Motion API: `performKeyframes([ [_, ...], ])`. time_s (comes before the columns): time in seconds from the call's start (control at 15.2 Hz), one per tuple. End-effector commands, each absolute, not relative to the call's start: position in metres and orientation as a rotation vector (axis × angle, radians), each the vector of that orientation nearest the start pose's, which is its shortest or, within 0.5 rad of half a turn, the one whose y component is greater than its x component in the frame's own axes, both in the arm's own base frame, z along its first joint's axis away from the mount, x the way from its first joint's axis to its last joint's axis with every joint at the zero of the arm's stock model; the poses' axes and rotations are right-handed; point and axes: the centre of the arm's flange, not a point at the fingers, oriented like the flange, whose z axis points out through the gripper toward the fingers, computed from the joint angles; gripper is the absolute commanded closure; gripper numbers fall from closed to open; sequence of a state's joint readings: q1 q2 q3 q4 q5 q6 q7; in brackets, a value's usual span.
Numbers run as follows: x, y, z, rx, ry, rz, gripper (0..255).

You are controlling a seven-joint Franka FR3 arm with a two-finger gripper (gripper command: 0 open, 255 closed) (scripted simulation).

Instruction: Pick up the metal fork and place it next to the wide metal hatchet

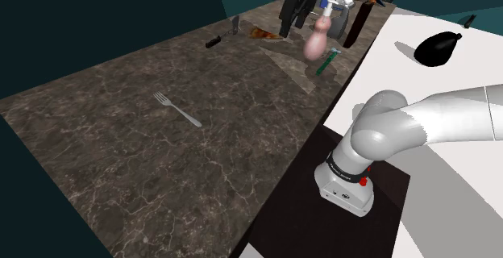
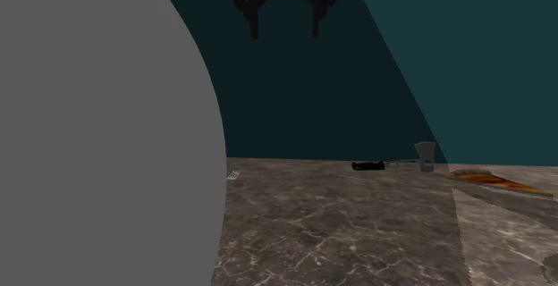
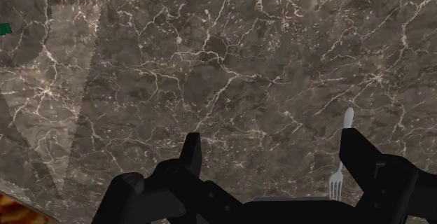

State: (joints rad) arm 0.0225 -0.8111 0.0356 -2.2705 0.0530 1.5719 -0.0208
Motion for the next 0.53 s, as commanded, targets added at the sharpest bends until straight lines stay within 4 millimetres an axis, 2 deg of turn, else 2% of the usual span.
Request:
performKeyframes([
  [0.0, 0.299, 0.028, 0.638, -3.106, -0.112, -0.174, 0],
  [0.46, 0.36, 0.075, 0.587, -3.109, -0.106, -0.16, 0],
])
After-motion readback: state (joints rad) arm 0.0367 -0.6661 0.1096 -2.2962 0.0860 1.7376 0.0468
